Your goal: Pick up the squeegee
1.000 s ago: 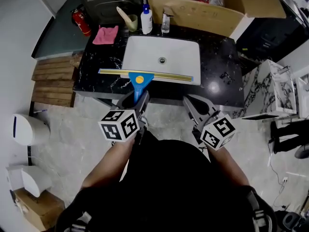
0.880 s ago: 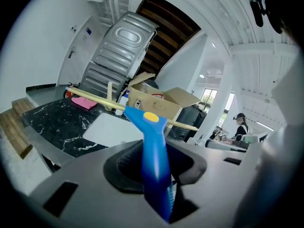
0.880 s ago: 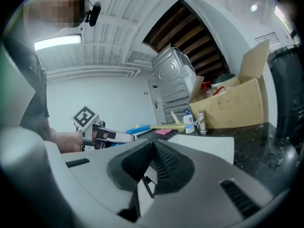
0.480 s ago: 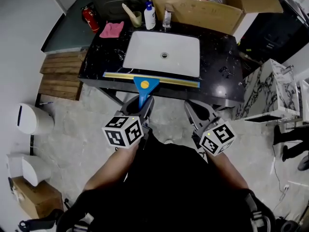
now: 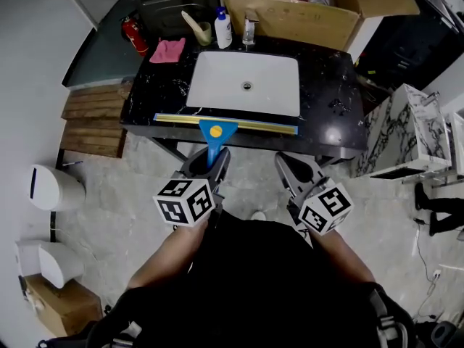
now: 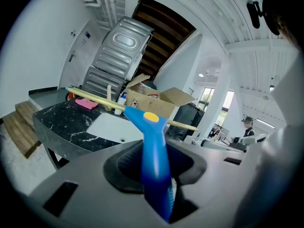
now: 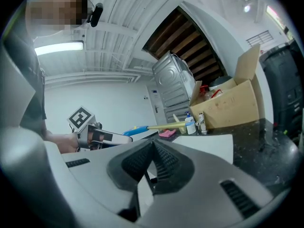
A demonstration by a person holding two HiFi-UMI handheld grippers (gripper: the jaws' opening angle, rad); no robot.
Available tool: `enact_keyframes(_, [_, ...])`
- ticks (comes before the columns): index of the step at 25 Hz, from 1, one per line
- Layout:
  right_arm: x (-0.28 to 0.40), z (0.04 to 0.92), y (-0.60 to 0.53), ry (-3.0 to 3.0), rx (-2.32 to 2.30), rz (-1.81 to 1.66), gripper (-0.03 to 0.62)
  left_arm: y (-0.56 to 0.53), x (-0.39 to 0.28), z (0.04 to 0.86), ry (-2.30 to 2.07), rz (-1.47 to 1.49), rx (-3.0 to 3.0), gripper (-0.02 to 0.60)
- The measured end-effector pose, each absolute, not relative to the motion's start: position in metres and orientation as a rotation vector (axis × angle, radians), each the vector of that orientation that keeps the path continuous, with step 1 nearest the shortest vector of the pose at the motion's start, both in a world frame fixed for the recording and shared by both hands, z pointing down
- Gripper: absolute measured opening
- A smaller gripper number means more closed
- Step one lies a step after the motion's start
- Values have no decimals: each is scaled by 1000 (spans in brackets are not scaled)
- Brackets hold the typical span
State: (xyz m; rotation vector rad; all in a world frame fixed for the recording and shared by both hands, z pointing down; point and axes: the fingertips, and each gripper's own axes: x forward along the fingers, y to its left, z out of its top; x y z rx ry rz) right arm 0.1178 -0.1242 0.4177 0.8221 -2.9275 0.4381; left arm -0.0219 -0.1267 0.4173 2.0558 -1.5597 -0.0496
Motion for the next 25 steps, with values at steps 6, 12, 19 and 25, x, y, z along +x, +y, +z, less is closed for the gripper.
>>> enact_keyframes(6, [96, 415, -130, -2896, 904, 475, 8, -135, -43, 405, -1514, -24, 2118, 135])
enact_keyframes(12, [68, 416, -129, -2875, 956, 476, 8, -129, -80, 409, -1501, -18, 2114, 135])
enact_keyframes(19, [42, 415, -120, -2854, 970, 453, 8, -122, -109, 413, -1484, -29, 2111, 135])
enact_keyframes(25, [25, 416, -110, -2834, 966, 419, 8, -117, -124, 411, -1470, -50, 2117, 135])
